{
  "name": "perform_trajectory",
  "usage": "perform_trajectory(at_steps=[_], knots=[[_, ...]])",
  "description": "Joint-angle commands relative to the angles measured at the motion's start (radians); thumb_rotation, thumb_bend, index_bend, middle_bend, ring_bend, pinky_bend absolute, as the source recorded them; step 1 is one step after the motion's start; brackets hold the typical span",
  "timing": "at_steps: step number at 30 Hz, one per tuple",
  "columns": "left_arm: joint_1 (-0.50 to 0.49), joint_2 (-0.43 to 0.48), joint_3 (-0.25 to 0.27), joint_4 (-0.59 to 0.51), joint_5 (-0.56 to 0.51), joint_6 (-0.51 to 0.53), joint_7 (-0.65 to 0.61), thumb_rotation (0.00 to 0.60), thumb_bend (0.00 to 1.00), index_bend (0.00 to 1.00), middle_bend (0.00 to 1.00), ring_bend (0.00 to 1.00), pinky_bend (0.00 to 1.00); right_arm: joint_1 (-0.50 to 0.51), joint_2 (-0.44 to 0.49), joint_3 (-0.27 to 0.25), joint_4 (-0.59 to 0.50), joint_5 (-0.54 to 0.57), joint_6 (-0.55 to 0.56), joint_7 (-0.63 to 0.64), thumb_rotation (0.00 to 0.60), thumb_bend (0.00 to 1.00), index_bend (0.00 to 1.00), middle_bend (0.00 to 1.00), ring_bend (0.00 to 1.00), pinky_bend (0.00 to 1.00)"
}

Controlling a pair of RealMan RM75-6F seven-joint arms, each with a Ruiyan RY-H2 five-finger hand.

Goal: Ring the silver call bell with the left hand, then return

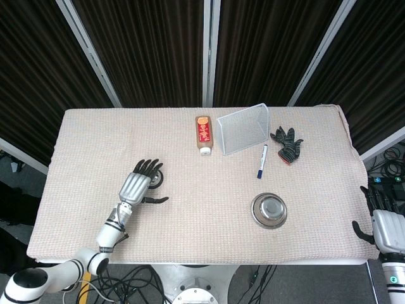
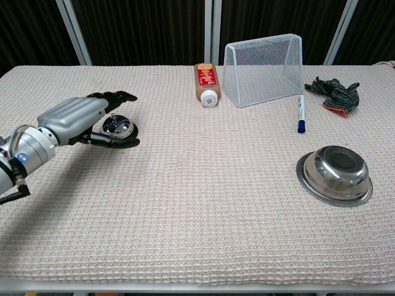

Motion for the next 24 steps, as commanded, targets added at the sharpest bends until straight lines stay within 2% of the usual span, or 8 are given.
perform_trajectory(at_steps=[1,6,15,19,24], knots=[[0.015,0.078,-0.026,-0.113,0.009,0.07,0.038,0.144,0.0,0.0,0.0,0.0,0.0,-0.001,0.002,0.0,-0.004,-0.004,0.005,-0.001,0.6,0.26,0.0,0.0,0.0,0.0],[0.087,0.207,-0.019,-0.276,0.008,0.167,0.102,0.143,0.0,0.0,0.0,0.0,0.0,-0.001,0.002,-0.002,-0.011,-0.013,0.009,-0.005,0.6,0.26,0.0,0.0,0.0,0.0],[0.289,0.505,0.038,-0.569,-0.081,0.296,0.222,0.139,0.0,0.0,0.0,0.0,0.0,0.008,-0.011,-0.012,-0.022,-0.044,0.01,-0.024,0.6,0.26,0.0,0.0,0.0,0.0],[0.359,0.59,0.058,-0.654,-0.091,0.36,0.234,0.155,0.0,0.0,0.0,0.0,0.0,0.01,-0.017,-0.015,-0.03,-0.052,0.012,-0.035,0.6,0.26,0.0,0.0,0.0,0.0],[0.428,0.64,0.08,-0.722,-0.068,0.44,0.23,0.163,0.0,0.0,0.0,0.0,0.0,0.012,-0.022,-0.015,-0.044,-0.059,0.017,-0.041,0.6,0.26,0.0,0.0,0.0,0.0]])
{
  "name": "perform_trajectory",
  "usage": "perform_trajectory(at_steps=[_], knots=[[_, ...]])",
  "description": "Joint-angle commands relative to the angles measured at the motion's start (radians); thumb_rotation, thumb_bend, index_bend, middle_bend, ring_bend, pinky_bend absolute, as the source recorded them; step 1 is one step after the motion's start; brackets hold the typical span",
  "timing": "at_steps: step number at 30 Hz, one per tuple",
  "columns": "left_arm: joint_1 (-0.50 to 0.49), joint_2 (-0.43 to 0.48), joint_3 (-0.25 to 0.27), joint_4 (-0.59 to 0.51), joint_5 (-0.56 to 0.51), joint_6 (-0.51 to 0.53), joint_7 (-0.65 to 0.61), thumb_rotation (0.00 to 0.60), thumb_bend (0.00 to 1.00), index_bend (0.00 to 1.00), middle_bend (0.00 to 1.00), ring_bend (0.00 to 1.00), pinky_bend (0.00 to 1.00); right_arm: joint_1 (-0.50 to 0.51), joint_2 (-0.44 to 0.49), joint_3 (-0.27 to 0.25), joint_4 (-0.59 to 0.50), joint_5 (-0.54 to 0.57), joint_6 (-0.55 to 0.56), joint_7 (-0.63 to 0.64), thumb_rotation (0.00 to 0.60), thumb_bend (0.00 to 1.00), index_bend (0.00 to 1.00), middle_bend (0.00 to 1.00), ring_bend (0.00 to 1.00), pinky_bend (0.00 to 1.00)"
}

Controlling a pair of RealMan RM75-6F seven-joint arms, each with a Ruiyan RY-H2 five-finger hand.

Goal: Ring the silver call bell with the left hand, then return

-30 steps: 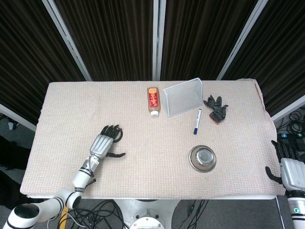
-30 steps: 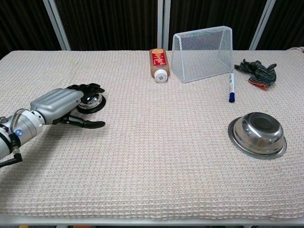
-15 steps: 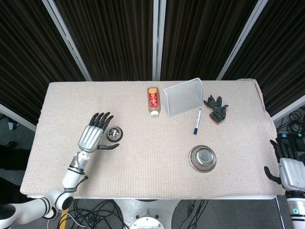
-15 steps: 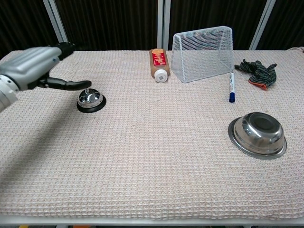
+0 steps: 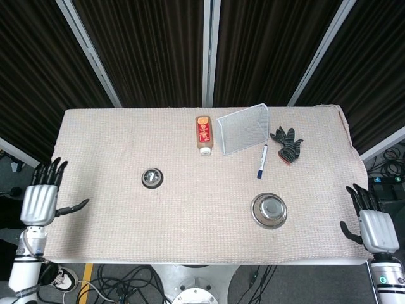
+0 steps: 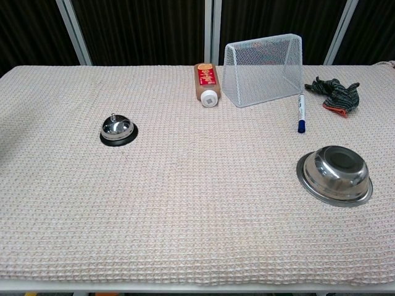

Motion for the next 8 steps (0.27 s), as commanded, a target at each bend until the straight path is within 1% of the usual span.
perform_trajectory(at_steps=[1,5,8], knots=[[0.048,0.038,0.026,-0.049,0.019,0.056,0.007,0.163,0.0,0.0,0.0,0.0,0.0,0.001,-0.002,0.0,-0.007,-0.004,0.004,-0.003,0.6,0.27,0.0,0.0,0.0,0.0],[0.087,0.061,0.05,-0.069,0.044,0.088,0.014,0.17,0.0,0.0,0.0,0.0,0.0,0.001,-0.003,0.0,-0.011,-0.01,0.011,-0.007,0.6,0.26,0.0,0.0,0.0,0.0],[0.116,0.064,0.069,-0.061,0.063,0.111,0.009,0.17,0.0,0.0,0.0,0.0,0.0,0.0,-0.003,-0.003,-0.009,-0.014,0.013,-0.008,0.6,0.26,0.0,0.0,0.0,0.0]])
